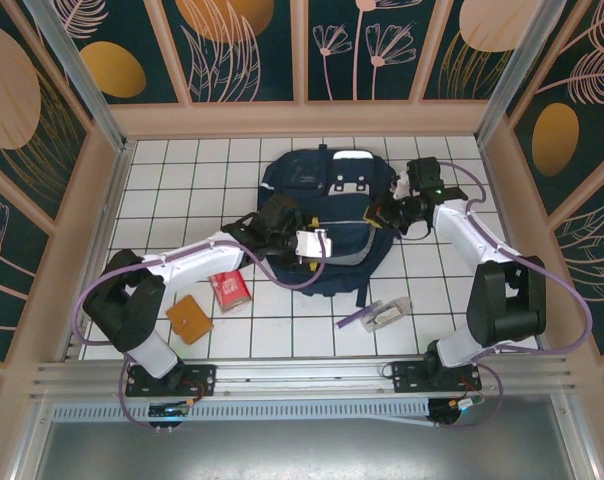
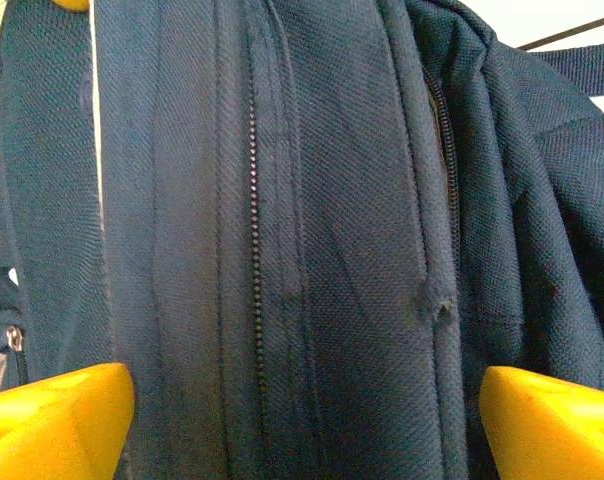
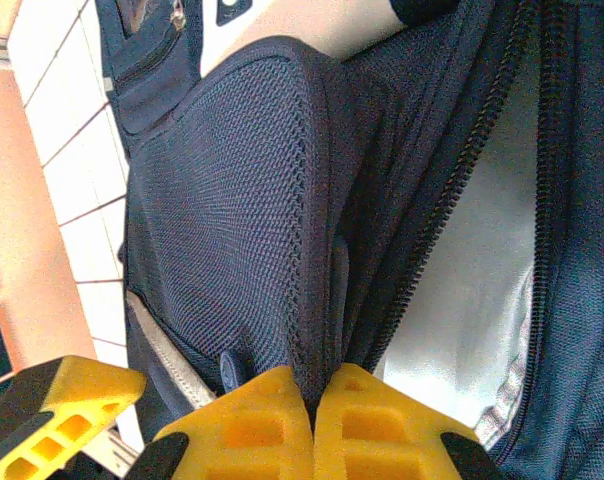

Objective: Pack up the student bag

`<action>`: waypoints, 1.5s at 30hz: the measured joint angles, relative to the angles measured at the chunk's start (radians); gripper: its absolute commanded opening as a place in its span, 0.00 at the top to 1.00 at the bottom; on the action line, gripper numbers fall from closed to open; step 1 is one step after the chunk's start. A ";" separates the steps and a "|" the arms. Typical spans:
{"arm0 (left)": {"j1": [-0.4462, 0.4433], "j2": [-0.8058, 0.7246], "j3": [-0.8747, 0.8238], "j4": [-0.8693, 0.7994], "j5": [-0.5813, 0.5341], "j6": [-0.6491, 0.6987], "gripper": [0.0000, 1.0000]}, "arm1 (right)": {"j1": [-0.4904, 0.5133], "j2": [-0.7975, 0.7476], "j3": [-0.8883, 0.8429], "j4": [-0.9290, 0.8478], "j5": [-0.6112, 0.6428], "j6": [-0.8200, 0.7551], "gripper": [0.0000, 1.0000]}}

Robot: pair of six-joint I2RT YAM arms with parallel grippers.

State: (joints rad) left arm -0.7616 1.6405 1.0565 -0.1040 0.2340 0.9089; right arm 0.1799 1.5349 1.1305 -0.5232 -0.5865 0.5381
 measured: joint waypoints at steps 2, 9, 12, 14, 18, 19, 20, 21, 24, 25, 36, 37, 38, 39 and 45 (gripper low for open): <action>0.003 0.000 -0.005 0.029 -0.046 -0.030 0.26 | -0.004 0.012 0.017 -0.001 -0.019 -0.001 1.00; 0.011 0.033 0.018 0.078 -0.158 -0.190 0.83 | -0.010 0.047 0.030 0.019 -0.048 -0.010 0.87; 0.014 0.039 0.033 0.095 -0.204 -0.259 1.00 | -0.022 0.068 0.030 0.055 -0.060 -0.016 0.57; 0.020 0.049 0.054 0.097 -0.241 -0.297 1.00 | -0.031 0.069 0.027 0.100 -0.061 -0.027 0.48; 0.028 0.065 0.100 0.074 -0.279 -0.346 1.00 | -0.034 -0.016 -0.057 0.243 -0.023 -0.041 0.37; 0.033 0.072 0.116 0.066 -0.277 -0.360 1.00 | -0.033 -0.078 -0.104 0.266 -0.002 -0.041 0.35; 0.037 0.077 0.126 0.061 -0.274 -0.369 1.00 | -0.032 -0.134 -0.142 0.278 0.017 -0.045 0.34; 0.045 0.084 0.139 0.055 -0.268 -0.383 1.00 | -0.032 -0.211 -0.186 0.286 0.038 -0.055 0.35; 0.066 0.113 0.183 0.038 -0.257 -0.422 0.95 | -0.026 -0.420 -0.285 0.303 0.063 -0.085 0.36; 0.071 0.133 0.208 0.029 -0.256 -0.437 0.91 | -0.016 -0.480 -0.315 0.309 0.062 -0.100 0.36; 0.092 0.242 0.290 -0.072 -0.137 -0.613 0.48 | 0.447 -0.682 -0.578 0.415 0.107 -0.399 0.38; 0.093 0.212 0.264 -0.083 -0.138 -0.647 0.45 | 0.481 -0.658 -0.589 0.449 0.097 -0.437 0.37; 0.097 0.181 0.242 -0.097 -0.139 -0.680 0.41 | 0.510 -0.625 -0.590 0.478 0.089 -0.470 0.37; 0.101 0.140 0.218 -0.111 -0.145 -0.720 0.37 | 0.535 -0.586 -0.589 0.515 0.088 -0.501 0.37; 0.160 -0.158 0.091 -0.246 -0.294 -1.051 0.22 | 0.579 -0.205 -0.388 0.580 0.119 -0.502 0.37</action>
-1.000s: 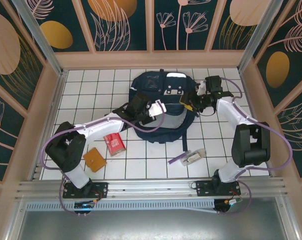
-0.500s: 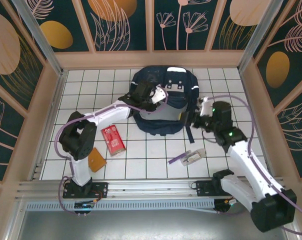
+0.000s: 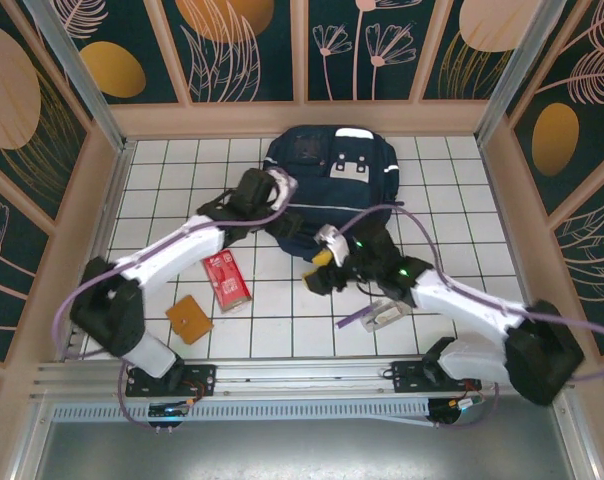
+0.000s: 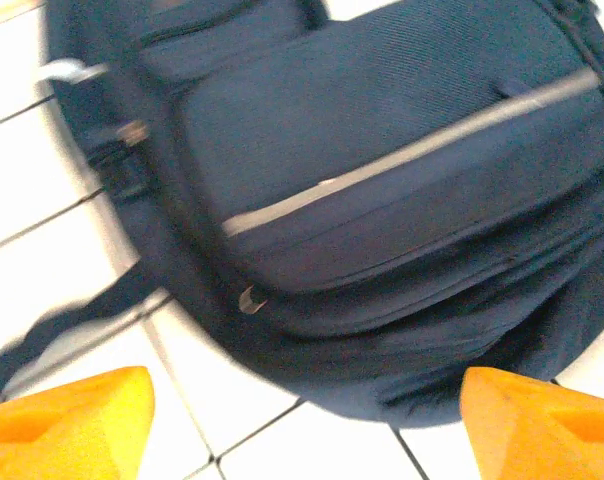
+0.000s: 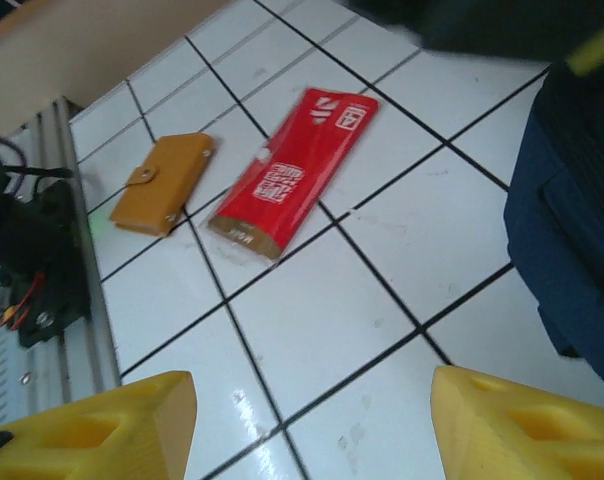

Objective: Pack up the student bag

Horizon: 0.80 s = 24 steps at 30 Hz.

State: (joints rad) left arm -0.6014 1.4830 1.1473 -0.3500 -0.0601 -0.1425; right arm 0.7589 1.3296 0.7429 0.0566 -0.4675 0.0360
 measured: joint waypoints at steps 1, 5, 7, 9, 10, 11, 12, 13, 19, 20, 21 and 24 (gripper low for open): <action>0.021 -0.049 -0.022 -0.033 -0.014 -0.066 0.22 | 0.002 0.067 0.055 0.004 0.008 0.034 0.38; 0.148 -0.208 -0.171 -0.129 0.011 -0.273 0.23 | 0.011 0.291 0.253 -0.003 -0.021 0.187 0.40; 0.238 -0.266 -0.269 -0.176 0.039 -0.345 0.24 | 0.025 0.398 0.335 -0.014 -0.051 0.249 0.41; 0.320 -0.297 -0.355 -0.205 0.079 -0.395 0.27 | 0.050 0.488 0.398 -0.039 -0.075 0.288 0.42; 0.356 -0.303 -0.394 -0.208 0.105 -0.414 0.30 | 0.066 0.538 0.438 -0.063 -0.087 0.302 0.44; 0.382 -0.304 -0.425 -0.206 0.128 -0.430 0.32 | 0.082 0.585 0.474 -0.081 -0.098 0.312 0.44; 0.406 -0.298 -0.455 -0.203 0.153 -0.443 0.34 | 0.098 0.631 0.513 -0.103 -0.107 0.320 0.44; 0.421 -0.285 -0.480 -0.195 0.176 -0.454 0.37 | 0.112 0.675 0.548 -0.122 -0.110 0.327 0.44; 0.451 -0.130 -0.543 -0.079 0.246 -0.501 0.51 | 0.154 0.828 0.704 -0.242 -0.110 0.352 0.46; 0.454 -0.115 -0.544 -0.073 0.244 -0.507 0.54 | 0.153 0.835 0.721 -0.256 -0.108 0.357 0.46; 0.462 -0.109 -0.542 -0.072 0.249 -0.514 0.57 | 0.152 0.846 0.745 -0.268 -0.106 0.363 0.46; 0.472 -0.089 -0.541 -0.074 0.248 -0.519 0.66 | 0.151 0.875 0.785 -0.283 -0.103 0.367 0.45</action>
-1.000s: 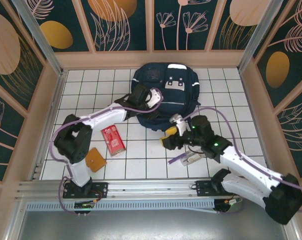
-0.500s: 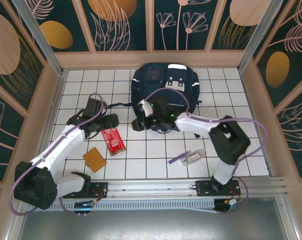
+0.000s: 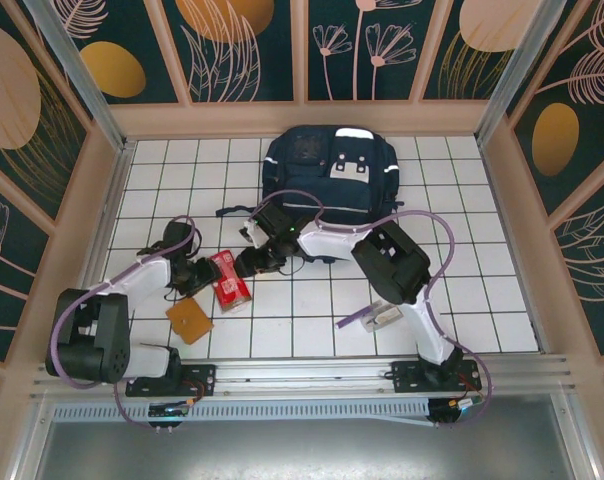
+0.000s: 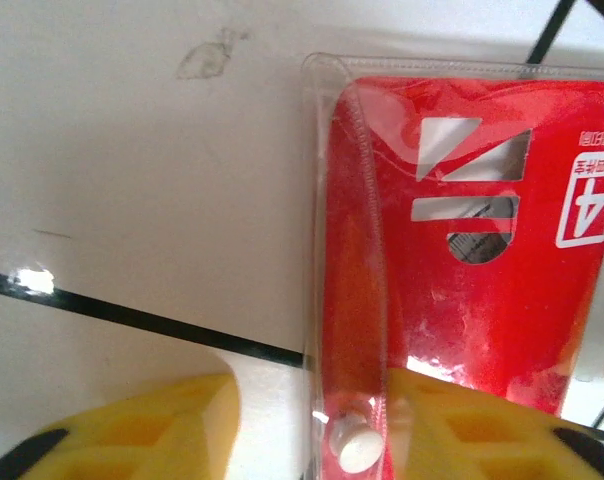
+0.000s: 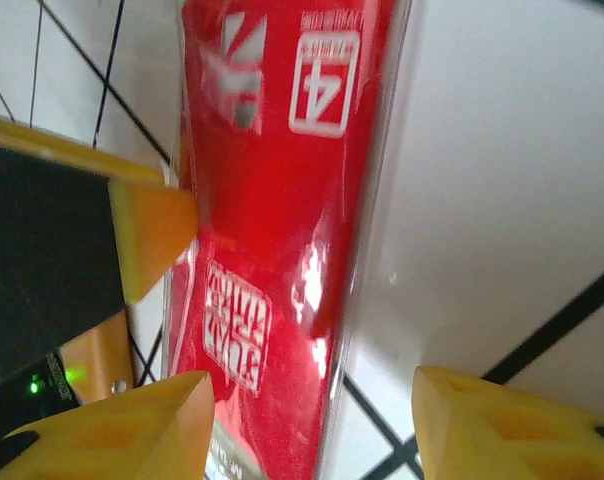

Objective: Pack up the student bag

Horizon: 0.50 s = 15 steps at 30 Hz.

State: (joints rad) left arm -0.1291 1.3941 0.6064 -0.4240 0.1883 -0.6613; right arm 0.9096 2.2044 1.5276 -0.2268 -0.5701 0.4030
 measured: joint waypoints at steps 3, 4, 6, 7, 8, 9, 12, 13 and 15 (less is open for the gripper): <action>0.007 0.027 0.017 -0.015 0.003 -0.001 0.68 | -0.002 0.005 0.012 -0.015 -0.008 0.003 0.45; 0.008 0.036 0.024 -0.021 0.007 0.000 0.71 | -0.003 0.007 0.014 -0.017 -0.015 0.004 0.45; 0.014 0.053 0.035 -0.029 0.026 0.006 0.81 | -0.008 0.013 0.020 -0.019 -0.035 0.006 0.45; 0.017 0.058 0.038 -0.028 0.038 0.007 0.85 | -0.011 0.016 0.022 -0.020 -0.043 0.008 0.45; 0.020 0.061 0.040 -0.024 0.049 0.012 0.90 | -0.014 0.019 0.026 -0.021 -0.055 0.008 0.45; 0.022 0.064 0.040 -0.018 0.060 0.019 0.94 | -0.018 0.022 0.028 -0.024 -0.066 0.012 0.45; 0.025 0.078 0.043 0.040 0.117 0.048 1.00 | -0.027 0.028 0.033 -0.023 -0.101 0.023 0.45; 0.023 0.089 0.043 0.063 0.141 0.056 1.00 | -0.029 0.031 0.033 -0.019 -0.114 0.024 0.44; 0.023 0.102 0.043 0.105 0.188 0.071 1.00 | -0.036 0.032 0.033 -0.014 -0.135 0.032 0.42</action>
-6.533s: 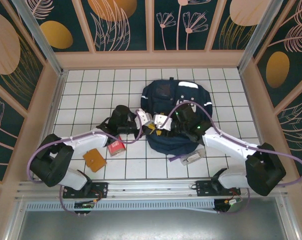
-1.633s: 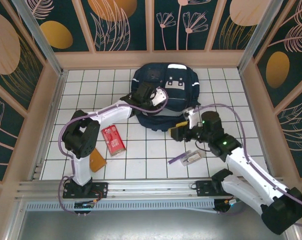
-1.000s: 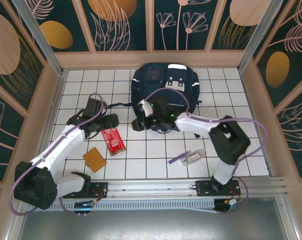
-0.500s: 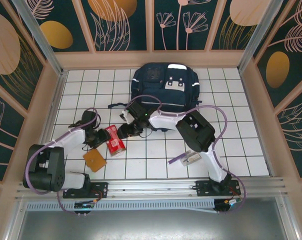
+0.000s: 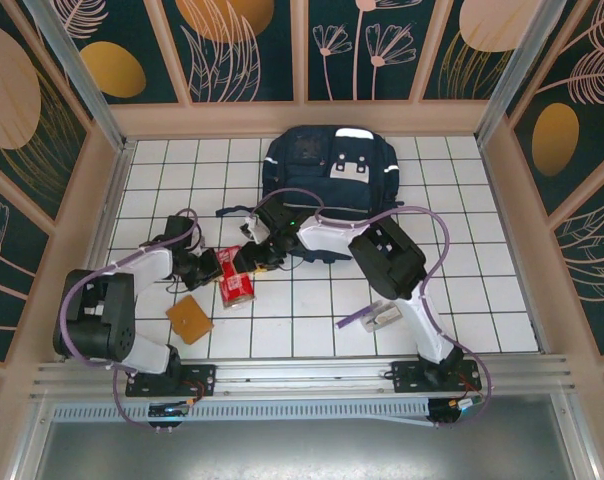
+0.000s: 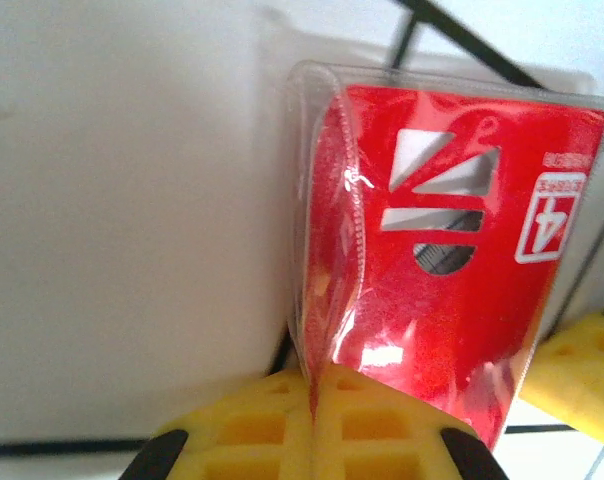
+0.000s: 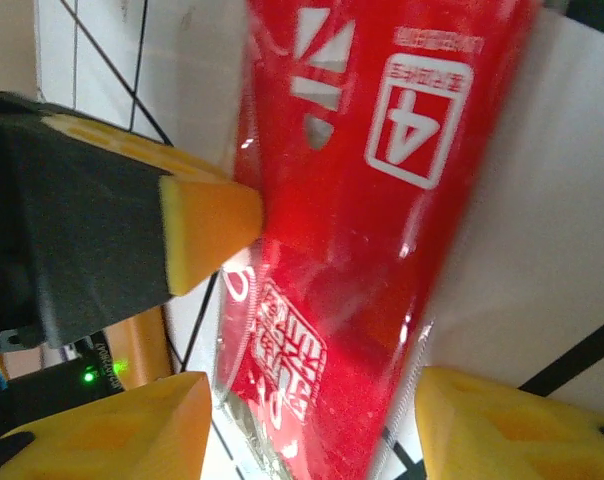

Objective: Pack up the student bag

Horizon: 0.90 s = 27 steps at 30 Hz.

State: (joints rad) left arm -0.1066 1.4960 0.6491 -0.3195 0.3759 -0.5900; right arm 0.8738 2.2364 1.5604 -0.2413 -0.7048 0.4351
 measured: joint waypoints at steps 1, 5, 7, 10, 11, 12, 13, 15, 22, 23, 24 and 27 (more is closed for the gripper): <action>0.000 0.001 -0.003 0.010 0.010 0.004 1.00 | -0.002 0.001 0.000 0.003 -0.006 0.005 0.42; -0.001 0.002 -0.020 0.056 0.064 0.014 1.00 | -0.016 -0.009 -0.036 0.057 -0.041 0.040 0.38; -0.009 0.002 -0.030 0.070 0.097 0.014 1.00 | -0.023 -0.023 -0.063 0.083 -0.050 0.050 0.36; -0.017 0.002 -0.049 0.094 0.148 0.013 1.00 | -0.032 -0.042 -0.093 0.085 -0.057 0.056 0.38; -0.018 0.001 -0.059 0.108 0.172 0.013 1.00 | -0.036 -0.047 -0.105 0.092 -0.063 0.062 0.40; -0.018 0.001 -0.068 0.119 0.190 0.011 1.00 | -0.041 -0.051 -0.118 0.105 -0.074 0.068 0.47; -0.018 0.001 -0.077 0.129 0.205 0.008 1.00 | -0.043 -0.052 -0.128 0.111 -0.083 0.076 0.55; -0.018 0.001 -0.089 0.142 0.231 0.002 1.00 | -0.049 -0.051 -0.146 0.122 -0.098 0.091 0.70; -0.017 -0.097 -0.081 0.122 0.241 0.008 0.46 | -0.053 -0.085 -0.176 0.163 -0.111 0.127 1.00; -0.018 -0.142 -0.064 0.111 0.229 0.023 0.43 | -0.056 -0.114 -0.200 0.166 -0.089 0.133 1.00; -0.019 -0.185 -0.041 0.102 0.212 0.047 0.42 | -0.063 -0.150 -0.232 0.166 -0.069 0.142 1.00; -0.019 -0.314 0.031 0.148 0.188 0.144 0.28 | -0.138 -0.319 -0.339 0.154 -0.016 0.159 1.00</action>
State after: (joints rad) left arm -0.1257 1.1816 0.6796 -0.1711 0.5636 -0.4461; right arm 0.7353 1.9171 1.2213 -0.0875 -0.7212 0.5945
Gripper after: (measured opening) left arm 0.643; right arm 0.056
